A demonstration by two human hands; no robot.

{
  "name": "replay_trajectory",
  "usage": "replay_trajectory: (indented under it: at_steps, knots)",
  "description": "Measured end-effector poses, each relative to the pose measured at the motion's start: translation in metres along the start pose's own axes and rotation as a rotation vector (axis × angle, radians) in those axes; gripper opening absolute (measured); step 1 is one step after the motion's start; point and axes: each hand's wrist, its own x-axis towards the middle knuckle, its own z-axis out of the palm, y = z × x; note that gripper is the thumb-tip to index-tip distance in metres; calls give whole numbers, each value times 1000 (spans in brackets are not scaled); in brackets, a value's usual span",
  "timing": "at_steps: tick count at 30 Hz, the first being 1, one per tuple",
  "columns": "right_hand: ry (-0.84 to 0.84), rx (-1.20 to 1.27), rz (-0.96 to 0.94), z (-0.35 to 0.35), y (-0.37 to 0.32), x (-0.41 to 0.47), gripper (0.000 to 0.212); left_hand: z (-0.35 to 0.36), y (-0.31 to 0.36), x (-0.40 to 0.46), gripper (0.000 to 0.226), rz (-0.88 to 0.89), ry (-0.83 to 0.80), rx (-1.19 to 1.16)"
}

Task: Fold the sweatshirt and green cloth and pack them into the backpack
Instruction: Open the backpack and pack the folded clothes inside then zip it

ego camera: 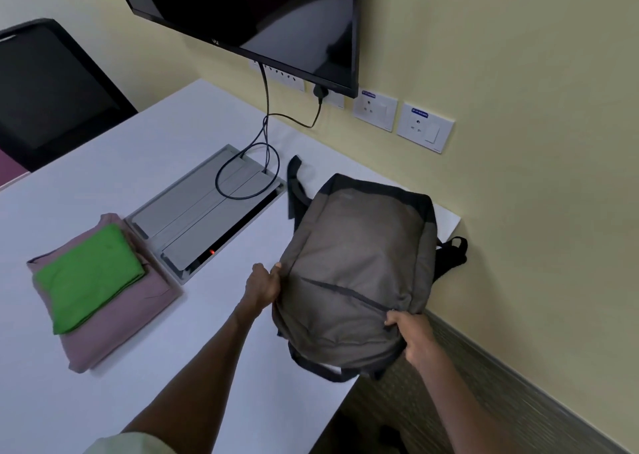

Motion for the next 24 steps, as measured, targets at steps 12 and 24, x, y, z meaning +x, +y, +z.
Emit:
replay_trajectory:
  at_steps: [12,24]
  knots:
    - [-223,18,-98,-38,-14,6,66,16,-5,21,122,-200,-303,-344]
    - [45,-47,-333,-16,-46,25,42,24,19,-5,33,97,30,-138]
